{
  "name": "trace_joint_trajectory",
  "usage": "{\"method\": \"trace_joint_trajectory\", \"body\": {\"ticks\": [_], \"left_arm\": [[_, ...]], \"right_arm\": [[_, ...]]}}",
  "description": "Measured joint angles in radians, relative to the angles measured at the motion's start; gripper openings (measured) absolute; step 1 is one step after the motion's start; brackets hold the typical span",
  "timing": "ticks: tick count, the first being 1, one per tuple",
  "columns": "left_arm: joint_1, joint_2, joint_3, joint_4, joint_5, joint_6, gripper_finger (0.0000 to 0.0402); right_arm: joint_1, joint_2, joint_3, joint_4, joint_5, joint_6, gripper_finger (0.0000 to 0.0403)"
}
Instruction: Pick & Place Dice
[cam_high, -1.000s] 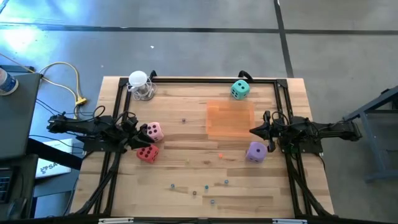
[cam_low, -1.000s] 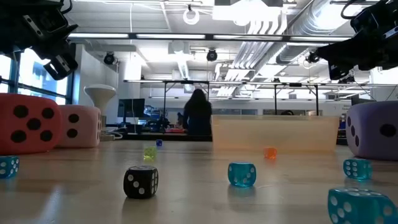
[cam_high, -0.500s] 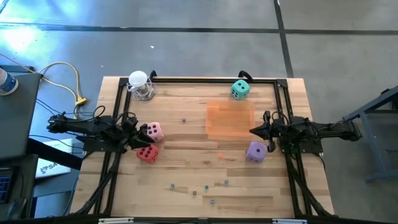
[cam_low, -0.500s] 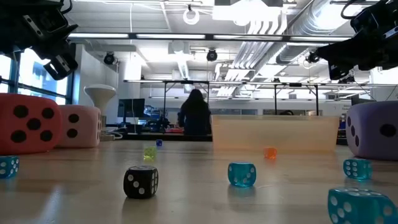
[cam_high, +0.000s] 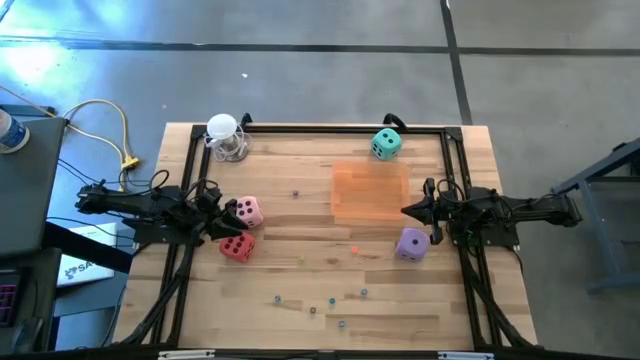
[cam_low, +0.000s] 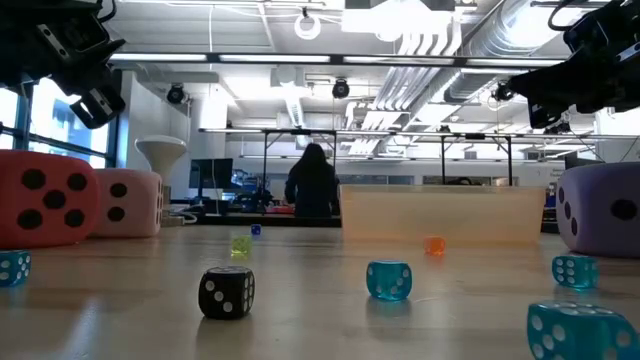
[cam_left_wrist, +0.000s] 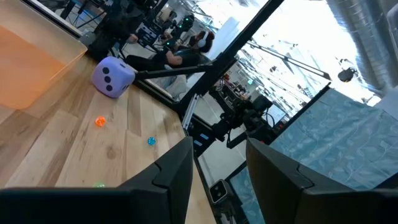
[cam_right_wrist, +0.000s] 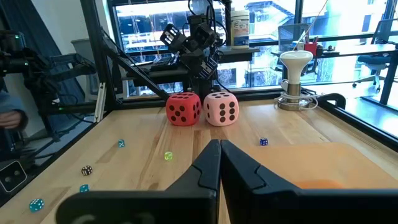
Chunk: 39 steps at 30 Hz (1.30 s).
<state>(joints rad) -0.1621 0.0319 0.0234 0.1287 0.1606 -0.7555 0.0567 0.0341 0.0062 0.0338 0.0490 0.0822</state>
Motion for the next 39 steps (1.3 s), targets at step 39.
{"method": "trace_joint_trajectory", "body": {"ticks": [39], "left_arm": [[0.0, 0.0, 0.0, 0.0, -0.216, 0.288, 0.0144]], "right_arm": [[0.0, 0.0, 0.0, 0.001, 0.02, -0.103, 0.0002]]}}
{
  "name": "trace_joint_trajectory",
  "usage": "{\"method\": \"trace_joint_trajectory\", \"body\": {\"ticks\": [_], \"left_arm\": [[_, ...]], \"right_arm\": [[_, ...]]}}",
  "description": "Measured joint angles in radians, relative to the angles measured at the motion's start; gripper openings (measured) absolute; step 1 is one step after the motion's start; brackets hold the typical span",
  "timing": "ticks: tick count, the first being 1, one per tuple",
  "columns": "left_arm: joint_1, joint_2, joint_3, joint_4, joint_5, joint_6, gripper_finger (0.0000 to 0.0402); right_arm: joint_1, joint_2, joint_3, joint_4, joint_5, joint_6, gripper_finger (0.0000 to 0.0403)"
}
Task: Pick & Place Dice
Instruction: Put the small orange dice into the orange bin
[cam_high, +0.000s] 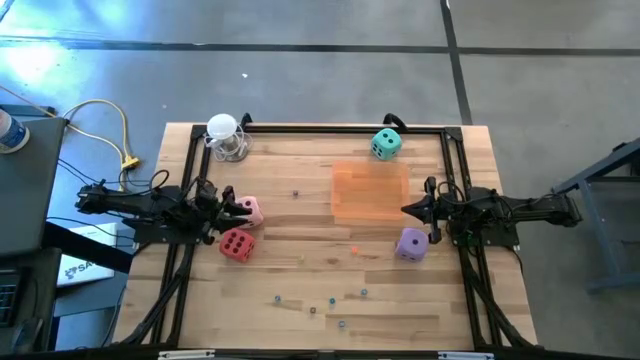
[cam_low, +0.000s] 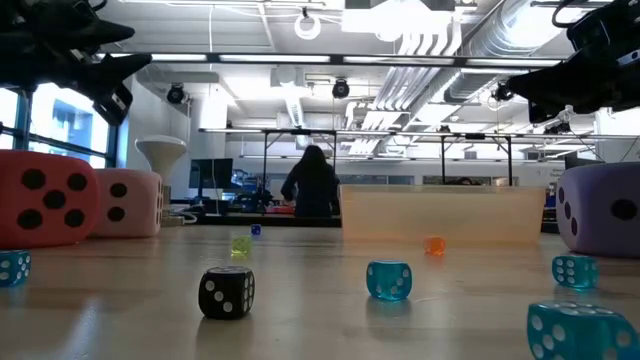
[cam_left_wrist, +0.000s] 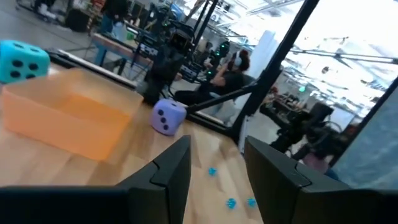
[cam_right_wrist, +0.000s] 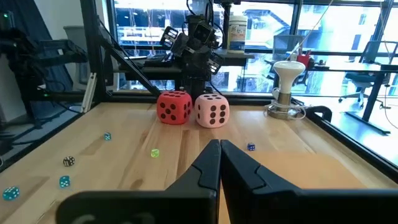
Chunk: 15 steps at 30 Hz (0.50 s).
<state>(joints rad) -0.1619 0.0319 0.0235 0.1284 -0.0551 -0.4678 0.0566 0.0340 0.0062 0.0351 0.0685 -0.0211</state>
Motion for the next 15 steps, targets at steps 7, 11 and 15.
{"method": "trace_joint_trajectory", "body": {"ticks": [7, 11, 15], "left_arm": [[0.0, 0.001, 0.0, -0.006, 0.0, 0.061, 0.0144], [0.0, 0.001, 0.0, -0.012, 0.0, 0.1, 0.0144], [0.0, 0.001, 0.0, -0.001, 0.0, 0.109, 0.0144]], "right_arm": [[0.0, 0.0, 0.0, 0.0, 0.001, -0.002, 0.0002], [0.0, 0.0, 0.0, 0.022, -0.015, 0.02, 0.0002], [0.0, 0.001, 0.0, 0.076, -0.117, 0.15, 0.0002]]}}
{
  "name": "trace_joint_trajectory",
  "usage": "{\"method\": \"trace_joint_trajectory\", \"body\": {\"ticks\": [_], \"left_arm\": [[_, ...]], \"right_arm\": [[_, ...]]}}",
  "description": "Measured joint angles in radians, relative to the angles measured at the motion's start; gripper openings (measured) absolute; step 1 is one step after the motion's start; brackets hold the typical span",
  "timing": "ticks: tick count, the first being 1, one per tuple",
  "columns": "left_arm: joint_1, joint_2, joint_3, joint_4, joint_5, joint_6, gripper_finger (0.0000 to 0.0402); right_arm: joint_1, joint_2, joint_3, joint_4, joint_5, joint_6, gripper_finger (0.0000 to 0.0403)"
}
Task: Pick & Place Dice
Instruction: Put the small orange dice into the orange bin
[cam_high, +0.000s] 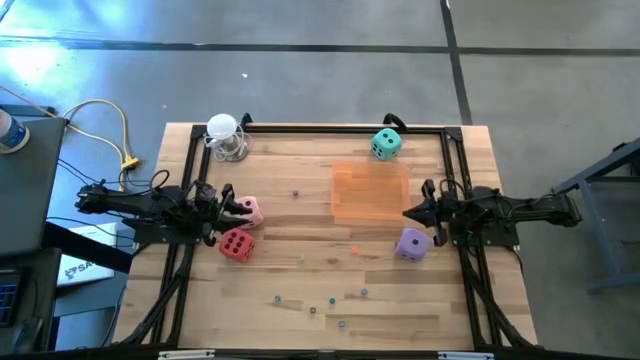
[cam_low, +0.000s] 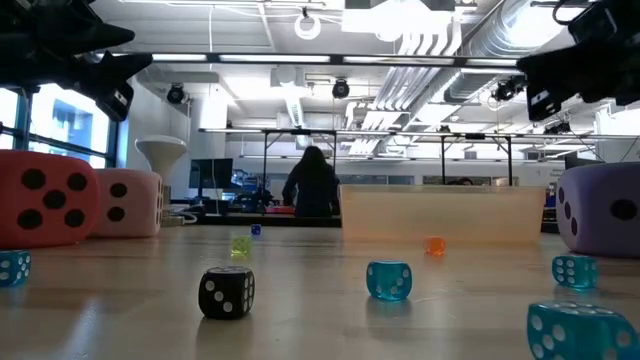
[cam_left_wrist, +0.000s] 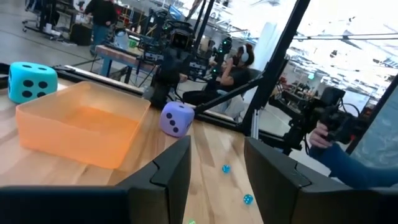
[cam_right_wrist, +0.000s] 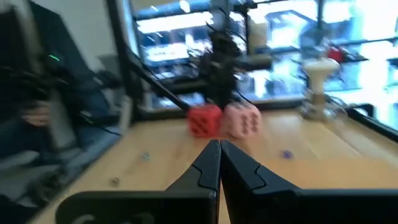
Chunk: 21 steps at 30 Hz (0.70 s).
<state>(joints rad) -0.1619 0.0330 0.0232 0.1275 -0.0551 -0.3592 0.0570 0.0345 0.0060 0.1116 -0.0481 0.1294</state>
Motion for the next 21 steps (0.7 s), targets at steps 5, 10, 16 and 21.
{"method": "trace_joint_trajectory", "body": {"ticks": [5, 10, 16, 21], "left_arm": [[0.0, 0.0, 0.0, 0.009, -0.027, 0.0, 0.0144], [-0.001, 0.005, 0.0, 0.009, -0.026, -0.001, 0.0144], [-0.002, 0.037, 0.0, 0.009, -0.039, 0.037, 0.0144], [-0.004, 0.058, 0.0, 0.014, -0.042, 0.074, 0.0144]], "right_arm": [[0.001, 0.0, 0.0, 0.011, -0.04, -0.044, 0.0002], [0.034, 0.047, 0.007, 0.117, -0.038, -0.072, 0.0002], [0.119, 0.262, 0.089, 0.094, -0.055, -0.158, 0.0002], [0.212, 0.537, 0.133, 0.116, 0.019, -0.139, 0.0003]]}}
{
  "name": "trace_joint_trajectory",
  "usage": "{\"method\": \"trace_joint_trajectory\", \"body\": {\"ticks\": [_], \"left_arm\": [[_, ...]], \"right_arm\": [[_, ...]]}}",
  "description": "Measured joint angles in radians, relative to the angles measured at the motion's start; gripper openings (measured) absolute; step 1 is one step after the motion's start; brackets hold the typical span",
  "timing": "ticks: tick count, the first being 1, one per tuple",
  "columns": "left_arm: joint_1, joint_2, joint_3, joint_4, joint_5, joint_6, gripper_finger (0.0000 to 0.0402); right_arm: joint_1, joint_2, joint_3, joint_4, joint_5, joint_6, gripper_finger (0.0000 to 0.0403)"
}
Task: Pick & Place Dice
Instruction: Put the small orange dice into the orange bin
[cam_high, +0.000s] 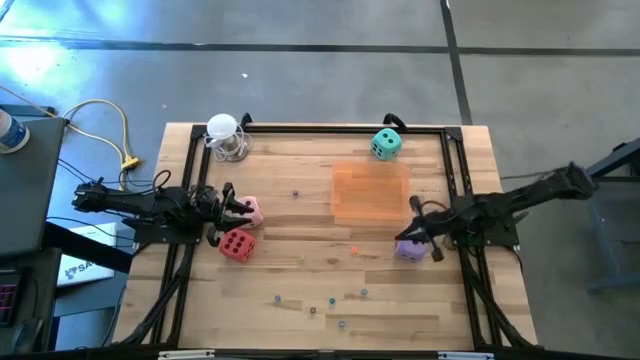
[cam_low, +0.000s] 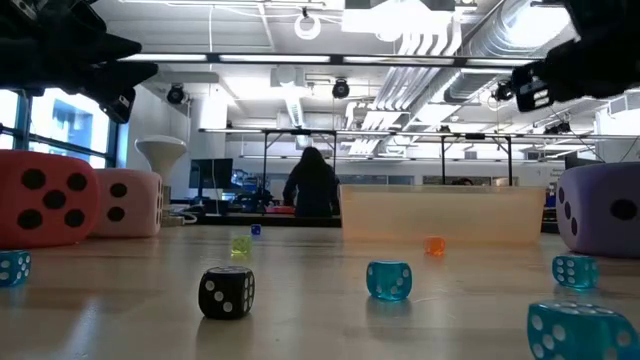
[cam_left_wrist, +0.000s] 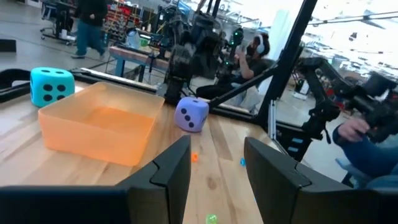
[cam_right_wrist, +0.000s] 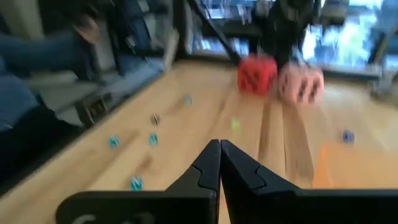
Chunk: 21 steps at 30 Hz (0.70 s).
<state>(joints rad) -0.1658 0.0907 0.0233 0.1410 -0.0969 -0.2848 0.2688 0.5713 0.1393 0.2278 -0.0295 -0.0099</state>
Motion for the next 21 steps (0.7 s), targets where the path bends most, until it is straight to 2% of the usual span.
{"method": "trace_joint_trajectory", "body": {"ticks": [5, 10, 16, 21], "left_arm": [[-0.001, 0.013, 0.0, 0.009, -0.001, 0.0, 0.0144], [-0.001, 0.029, 0.0, 0.052, -0.011, 0.031, 0.0144], [-0.002, 0.048, 0.0, 0.117, -0.011, 0.045, 0.0144], [-0.002, 0.056, 0.0, 0.141, -0.011, 0.046, 0.0144]], "right_arm": [[0.108, 0.253, 0.065, 0.054, 0.131, 0.027, 0.0018], [0.165, 0.432, 0.122, 0.053, 0.225, 0.047, 0.0062], [0.127, 0.606, 0.166, 0.127, 0.278, 0.052, 0.0124], [0.07, 0.744, 0.19, 0.152, 0.235, 0.093, 0.0158]]}}
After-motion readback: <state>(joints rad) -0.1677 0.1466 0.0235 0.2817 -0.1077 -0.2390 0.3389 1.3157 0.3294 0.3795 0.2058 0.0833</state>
